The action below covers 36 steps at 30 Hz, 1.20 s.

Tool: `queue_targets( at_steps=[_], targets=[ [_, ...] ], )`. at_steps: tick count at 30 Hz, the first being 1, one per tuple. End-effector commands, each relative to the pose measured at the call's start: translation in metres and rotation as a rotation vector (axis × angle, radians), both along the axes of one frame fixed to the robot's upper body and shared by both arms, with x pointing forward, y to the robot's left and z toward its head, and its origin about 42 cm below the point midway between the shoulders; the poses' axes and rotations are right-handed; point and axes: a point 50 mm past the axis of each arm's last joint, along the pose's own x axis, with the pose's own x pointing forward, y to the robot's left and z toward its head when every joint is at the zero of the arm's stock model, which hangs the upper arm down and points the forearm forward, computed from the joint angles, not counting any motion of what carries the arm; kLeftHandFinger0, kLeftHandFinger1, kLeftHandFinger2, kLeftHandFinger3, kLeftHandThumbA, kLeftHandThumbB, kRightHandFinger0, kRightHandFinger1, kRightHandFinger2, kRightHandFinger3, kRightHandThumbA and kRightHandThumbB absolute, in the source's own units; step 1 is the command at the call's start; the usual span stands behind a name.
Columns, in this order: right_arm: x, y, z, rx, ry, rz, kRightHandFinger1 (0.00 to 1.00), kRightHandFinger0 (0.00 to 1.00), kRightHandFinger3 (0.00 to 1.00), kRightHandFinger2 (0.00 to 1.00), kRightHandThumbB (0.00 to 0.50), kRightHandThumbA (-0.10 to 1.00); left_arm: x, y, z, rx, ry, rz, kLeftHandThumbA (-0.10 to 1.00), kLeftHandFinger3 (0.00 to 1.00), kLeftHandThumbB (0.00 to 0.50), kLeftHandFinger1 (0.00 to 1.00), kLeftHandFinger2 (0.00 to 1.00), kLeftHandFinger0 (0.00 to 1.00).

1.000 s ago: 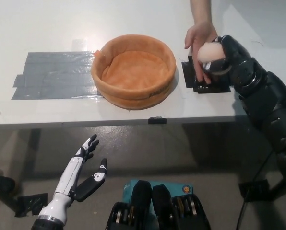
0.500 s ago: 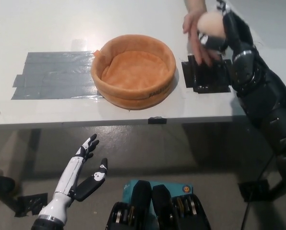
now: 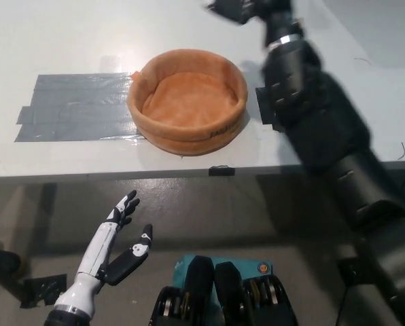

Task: A person hands a emotional support dumpling to the robot which it grabs with its right hand and places in the soft place kept infront of it in the centre of the desk

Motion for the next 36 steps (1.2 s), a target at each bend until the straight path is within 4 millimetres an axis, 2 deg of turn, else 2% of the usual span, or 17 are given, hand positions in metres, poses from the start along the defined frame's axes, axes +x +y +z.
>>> queue_targets(
  at_steps=[1, 4, 8, 10, 13, 14, 15, 16, 17, 18, 19, 20, 21, 26, 30, 35, 36],
  targets=[
    [-0.002, 0.034, 0.014, -0.016, -0.040, 0.036, 0.33, 0.00, 0.83, 0.83, 0.194, -0.10, 0.002, -0.004, 0.012, -0.010, -0.046, -0.007, 0.49, 1.00, 0.000, 1.00, 1.00, 1.00],
    [0.001, 0.046, -0.001, -0.016, 0.027, 0.054, 0.42, 0.00, 0.90, 0.91, 0.181, -0.10, 0.004, -0.005, 0.014, -0.007, -0.046, -0.006, 0.53, 1.00, 0.000, 1.00, 1.00, 1.00],
    [0.005, 0.056, -0.029, -0.105, 0.079, 0.022, 0.40, 0.00, 0.86, 0.89, 0.173, -0.10, 0.004, -0.005, 0.015, -0.019, -0.056, -0.012, 0.47, 1.00, 0.000, 1.00, 1.00, 1.00],
    [0.007, 0.056, -0.048, -0.166, 0.152, 0.002, 0.43, 0.01, 0.91, 0.93, 0.145, -0.10, 0.005, -0.004, 0.017, -0.016, -0.062, -0.019, 0.46, 1.00, 0.000, 1.00, 1.00, 1.00],
    [0.009, 0.056, -0.058, -0.199, 0.220, -0.009, 0.46, 0.02, 0.80, 0.85, 0.164, -0.10, 0.005, -0.003, 0.017, -0.006, -0.065, -0.024, 0.46, 1.00, 0.000, 1.00, 1.00, 1.00],
    [0.010, 0.054, -0.067, -0.241, 0.289, -0.026, 0.52, 0.10, 1.00, 0.91, 0.223, -0.01, 0.005, -0.003, 0.018, 0.010, -0.071, -0.025, 0.49, 1.00, 0.000, 1.00, 1.00, 1.00],
    [0.012, 0.051, -0.074, -0.308, 0.367, -0.030, 0.67, 0.25, 1.00, 1.00, 0.263, 0.14, 0.006, -0.003, 0.019, 0.016, -0.076, -0.027, 0.50, 1.00, 0.000, 1.00, 1.00, 1.00],
    [0.014, 0.049, -0.076, -0.336, 0.407, -0.013, 1.00, 0.64, 1.00, 1.00, 0.323, 0.45, 0.006, -0.003, 0.019, 0.016, -0.075, -0.027, 0.50, 1.00, 0.000, 1.00, 1.00, 1.00],
    [0.015, 0.048, -0.077, -0.367, 0.452, 0.007, 1.00, 1.00, 1.00, 1.00, 0.332, 0.47, 0.006, -0.003, 0.019, 0.017, -0.075, -0.026, 0.50, 1.00, 0.000, 1.00, 1.00, 1.00],
    [0.016, 0.046, -0.079, -0.417, 0.490, 0.026, 1.00, 1.00, 1.00, 1.00, 0.344, 0.57, 0.007, -0.002, 0.020, 0.020, -0.073, -0.024, 0.50, 1.00, 0.000, 1.00, 1.00, 1.00],
    [0.017, 0.044, -0.079, -0.431, 0.507, 0.038, 1.00, 1.00, 1.00, 1.00, 0.400, 0.65, 0.007, -0.002, 0.020, 0.018, -0.071, -0.024, 0.51, 1.00, 0.000, 1.00, 1.00, 1.00],
    [0.017, 0.043, -0.080, -0.433, 0.514, 0.042, 1.00, 1.00, 1.00, 1.00, 0.424, 0.69, 0.007, -0.002, 0.021, 0.017, -0.071, -0.024, 0.51, 1.00, 0.000, 1.00, 1.00, 1.00],
    [0.018, 0.040, -0.079, -0.434, 0.517, 0.038, 1.00, 1.00, 1.00, 1.00, 0.448, 0.80, 0.008, -0.003, 0.020, 0.016, -0.074, -0.024, 0.51, 1.00, 0.000, 1.00, 1.00, 1.00],
    [0.019, 0.041, -0.069, -0.425, 0.497, 0.065, 1.00, 1.00, 1.00, 1.00, 0.500, 0.91, 0.007, -0.003, 0.020, 0.023, -0.074, -0.024, 0.53, 1.00, 0.000, 1.00, 1.00, 1.00],
    [0.017, 0.042, -0.060, -0.406, 0.450, 0.078, 1.00, 1.00, 1.00, 1.00, 0.500, 1.00, 0.007, -0.004, 0.020, 0.012, -0.073, -0.024, 0.53, 1.00, 0.000, 1.00, 1.00, 1.00],
    [0.008, 0.041, -0.016, -0.317, 0.312, 0.123, 1.00, 1.00, 1.00, 1.00, 0.500, 1.00, 0.009, -0.005, 0.020, -0.005, -0.065, -0.017, 0.51, 1.00, 0.003, 1.00, 1.00, 1.00],
    [0.002, 0.037, 0.002, -0.263, 0.261, 0.137, 1.00, 1.00, 1.00, 1.00, 0.491, 1.00, 0.010, -0.005, 0.020, -0.005, -0.065, -0.015, 0.52, 1.00, 0.000, 1.00, 1.00, 1.00]
  ],
)
